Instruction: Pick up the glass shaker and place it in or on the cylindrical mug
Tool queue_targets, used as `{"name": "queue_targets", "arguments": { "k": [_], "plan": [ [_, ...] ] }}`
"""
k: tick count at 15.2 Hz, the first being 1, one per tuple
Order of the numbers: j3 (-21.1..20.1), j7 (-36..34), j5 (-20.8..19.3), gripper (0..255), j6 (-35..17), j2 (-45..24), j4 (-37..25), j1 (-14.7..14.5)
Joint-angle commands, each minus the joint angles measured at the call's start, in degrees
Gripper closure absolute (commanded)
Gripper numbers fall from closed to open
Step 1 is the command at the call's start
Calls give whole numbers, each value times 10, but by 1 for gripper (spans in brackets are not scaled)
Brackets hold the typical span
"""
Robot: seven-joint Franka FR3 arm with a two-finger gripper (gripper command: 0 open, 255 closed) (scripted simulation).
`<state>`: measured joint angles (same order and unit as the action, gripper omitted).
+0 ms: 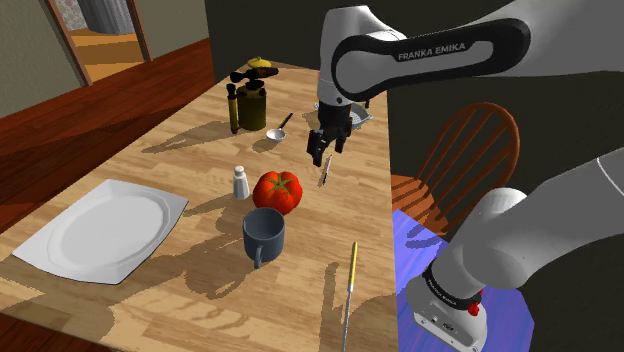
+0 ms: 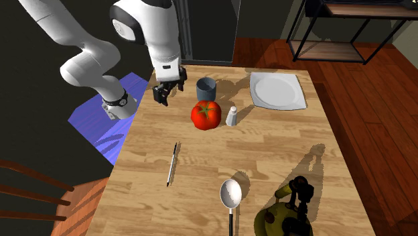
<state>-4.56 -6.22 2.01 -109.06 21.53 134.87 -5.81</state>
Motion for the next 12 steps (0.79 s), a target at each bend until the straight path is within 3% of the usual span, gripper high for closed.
{"name": "queue_targets", "arguments": {
  "k": [1, 12],
  "plan": [
    [-8, -5, 4, 0, -31, -34, -14, -6],
    [-46, -36, -8, 0, -148, -238, -153, -33]
  ]
}}
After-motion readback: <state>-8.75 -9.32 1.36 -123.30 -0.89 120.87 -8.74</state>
